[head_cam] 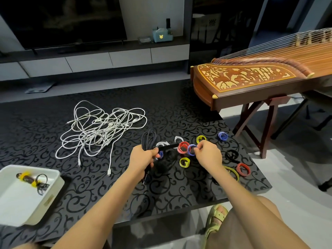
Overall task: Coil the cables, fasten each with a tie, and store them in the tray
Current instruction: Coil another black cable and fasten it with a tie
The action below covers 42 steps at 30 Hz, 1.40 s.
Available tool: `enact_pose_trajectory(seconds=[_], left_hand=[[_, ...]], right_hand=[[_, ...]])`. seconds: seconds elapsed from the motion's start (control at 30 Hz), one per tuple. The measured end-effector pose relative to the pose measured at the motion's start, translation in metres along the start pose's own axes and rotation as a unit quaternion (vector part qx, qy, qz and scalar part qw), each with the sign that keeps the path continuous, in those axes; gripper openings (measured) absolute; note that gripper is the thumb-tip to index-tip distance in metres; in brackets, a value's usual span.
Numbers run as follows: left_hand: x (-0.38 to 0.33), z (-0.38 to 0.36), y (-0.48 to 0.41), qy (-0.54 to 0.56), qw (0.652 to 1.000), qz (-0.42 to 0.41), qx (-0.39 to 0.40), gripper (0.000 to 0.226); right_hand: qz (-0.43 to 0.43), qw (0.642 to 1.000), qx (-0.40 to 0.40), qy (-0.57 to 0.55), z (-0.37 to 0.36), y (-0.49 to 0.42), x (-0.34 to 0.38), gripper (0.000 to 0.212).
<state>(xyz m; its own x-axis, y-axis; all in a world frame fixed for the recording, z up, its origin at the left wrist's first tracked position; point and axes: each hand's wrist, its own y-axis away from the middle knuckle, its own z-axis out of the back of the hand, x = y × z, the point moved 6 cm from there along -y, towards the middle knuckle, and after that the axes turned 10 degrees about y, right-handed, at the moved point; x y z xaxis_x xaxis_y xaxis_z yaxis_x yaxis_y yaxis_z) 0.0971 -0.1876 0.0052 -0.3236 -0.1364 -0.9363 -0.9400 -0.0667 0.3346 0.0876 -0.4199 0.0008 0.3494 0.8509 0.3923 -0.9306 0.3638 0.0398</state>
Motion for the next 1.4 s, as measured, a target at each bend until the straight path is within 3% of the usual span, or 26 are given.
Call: enact_pose_trajectory(seconds=[0.27, 0.4, 0.5, 0.57, 0.63, 0.7, 0.77, 1.0, 1.17, 1.23, 1.33, 1.4], left_hand=[[-0.002, 0.010, -0.002, 0.081, 0.994, 0.066, -0.008, 0.018], [-0.008, 0.016, 0.002, 0.075, 0.995, 0.069, -0.008, 0.015], [-0.012, 0.019, 0.006, 0.092, 0.994, 0.055, -0.030, 0.013], [-0.013, 0.016, 0.008, 0.101, 0.993, 0.047, -0.031, 0.015], [-0.011, 0.012, 0.009, 0.107, 0.993, 0.037, -0.037, 0.018], [-0.008, 0.006, 0.011, 0.106, 0.993, 0.021, -0.043, 0.019], [-0.005, -0.002, 0.014, 0.095, 0.995, 0.008, -0.036, 0.017], [-0.010, 0.016, 0.012, 0.081, 0.995, -0.005, -0.061, 0.016], [-0.012, 0.019, 0.012, 0.060, 0.998, -0.004, -0.022, 0.014], [-0.012, 0.016, 0.014, 0.058, 0.998, -0.002, -0.009, 0.015], [-0.013, 0.012, 0.019, 0.051, 0.999, -0.002, 0.001, 0.015], [-0.014, 0.008, 0.022, 0.048, 0.999, 0.002, 0.012, 0.017]], right_hand=[[-0.078, 0.991, -0.072, -0.078, 0.026, -0.008, -0.031, 0.017], [-0.055, 0.997, -0.015, -0.056, 0.019, -0.010, -0.027, 0.017], [-0.028, 0.997, 0.077, 0.002, 0.016, -0.003, -0.013, 0.031], [0.018, 0.998, 0.055, 0.024, 0.024, 0.010, 0.008, 0.040], [0.056, 0.997, 0.011, -0.057, 0.032, 0.033, 0.033, 0.034], [0.054, 0.977, 0.041, -0.201, 0.027, 0.055, 0.058, 0.036], [0.045, 0.964, 0.061, -0.255, 0.015, 0.065, 0.074, 0.034], [-0.030, 0.982, 0.024, -0.187, 0.009, 0.034, 0.023, 0.031], [0.016, 0.993, 0.060, -0.103, 0.018, 0.022, 0.011, 0.026], [0.025, 0.984, 0.073, -0.162, 0.024, 0.020, 0.018, 0.035], [-0.014, 0.928, 0.128, -0.350, 0.024, 0.024, 0.032, 0.042], [-0.027, 0.920, 0.140, -0.366, 0.021, 0.024, 0.037, 0.037]])
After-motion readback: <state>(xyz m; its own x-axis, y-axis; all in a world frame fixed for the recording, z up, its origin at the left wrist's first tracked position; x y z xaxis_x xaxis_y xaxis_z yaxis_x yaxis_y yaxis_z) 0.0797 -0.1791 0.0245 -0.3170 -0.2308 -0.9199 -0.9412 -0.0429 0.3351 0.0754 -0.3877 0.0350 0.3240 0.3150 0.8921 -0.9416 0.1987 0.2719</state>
